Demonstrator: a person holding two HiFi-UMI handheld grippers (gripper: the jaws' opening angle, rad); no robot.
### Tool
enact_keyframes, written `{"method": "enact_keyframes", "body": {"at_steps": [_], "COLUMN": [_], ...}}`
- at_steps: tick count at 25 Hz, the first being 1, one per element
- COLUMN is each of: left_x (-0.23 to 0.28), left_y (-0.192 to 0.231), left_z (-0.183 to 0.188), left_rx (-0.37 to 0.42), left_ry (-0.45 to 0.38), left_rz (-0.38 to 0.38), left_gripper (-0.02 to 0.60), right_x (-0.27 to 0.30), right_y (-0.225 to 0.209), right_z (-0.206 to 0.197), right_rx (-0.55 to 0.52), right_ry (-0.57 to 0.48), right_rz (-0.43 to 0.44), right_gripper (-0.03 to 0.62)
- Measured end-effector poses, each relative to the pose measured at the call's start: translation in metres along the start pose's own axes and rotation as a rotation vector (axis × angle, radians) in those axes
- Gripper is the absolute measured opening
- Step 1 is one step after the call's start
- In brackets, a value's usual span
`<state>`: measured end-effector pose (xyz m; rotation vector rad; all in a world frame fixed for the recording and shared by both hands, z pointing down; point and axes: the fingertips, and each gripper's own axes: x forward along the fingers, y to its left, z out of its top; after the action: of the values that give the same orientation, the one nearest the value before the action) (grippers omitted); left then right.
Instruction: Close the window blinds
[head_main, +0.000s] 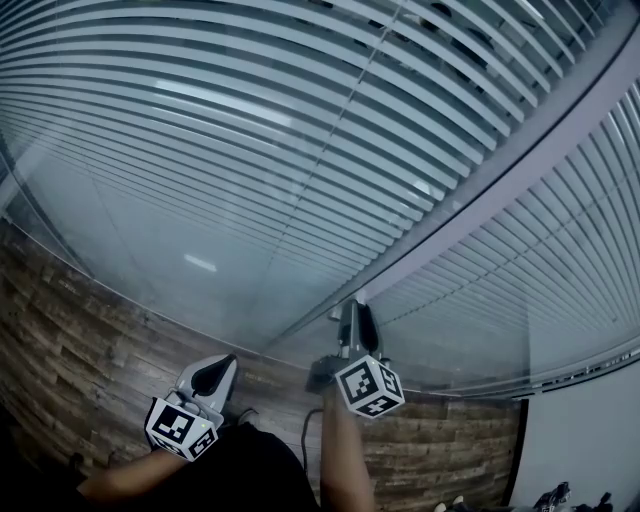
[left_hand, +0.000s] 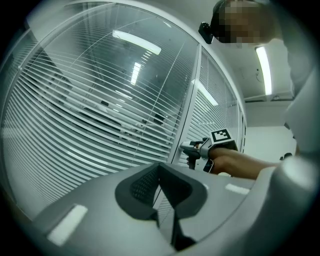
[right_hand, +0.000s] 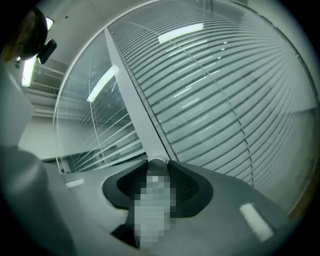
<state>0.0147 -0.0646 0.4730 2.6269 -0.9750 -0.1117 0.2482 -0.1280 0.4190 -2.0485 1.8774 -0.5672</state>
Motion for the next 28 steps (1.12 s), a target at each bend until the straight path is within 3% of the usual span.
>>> {"method": "enact_keyframes", "body": {"at_steps": [3, 10, 18, 25, 28], "left_x": [0.002, -0.002, -0.008, -0.009, -0.011], "left_y": [0.004, 0.002, 0.013, 0.012, 0.015], "left_z": [-0.002, -0.003, -0.005, -0.007, -0.006], "left_rx": [-0.006, -0.007, -0.018, -0.033, -0.029], "left_ry": [0.005, 0.011, 0.018, 0.032, 0.031], "left_rz": [-0.001, -0.017, -0.014, -0.010, -0.011], "left_gripper": [0.000, 0.000, 0.000, 0.000, 0.000], "right_x": [0.003, -0.002, 0.002, 0.000, 0.002], "right_y": [0.000, 0.008, 0.019, 0.015, 0.016], "right_z": [-0.002, -0.004, -0.014, -0.013, -0.016], "right_rx": [-0.118, -0.594, -0.981, -1.225, -1.269], "right_ry": [0.027, 0.091, 0.195, 0.230, 0.234], "right_rz": [-0.003, -0.080, -0.095, -0.129, -0.136], "right_gripper": [0.130, 0.127, 0.129, 0.127, 0.127]}}
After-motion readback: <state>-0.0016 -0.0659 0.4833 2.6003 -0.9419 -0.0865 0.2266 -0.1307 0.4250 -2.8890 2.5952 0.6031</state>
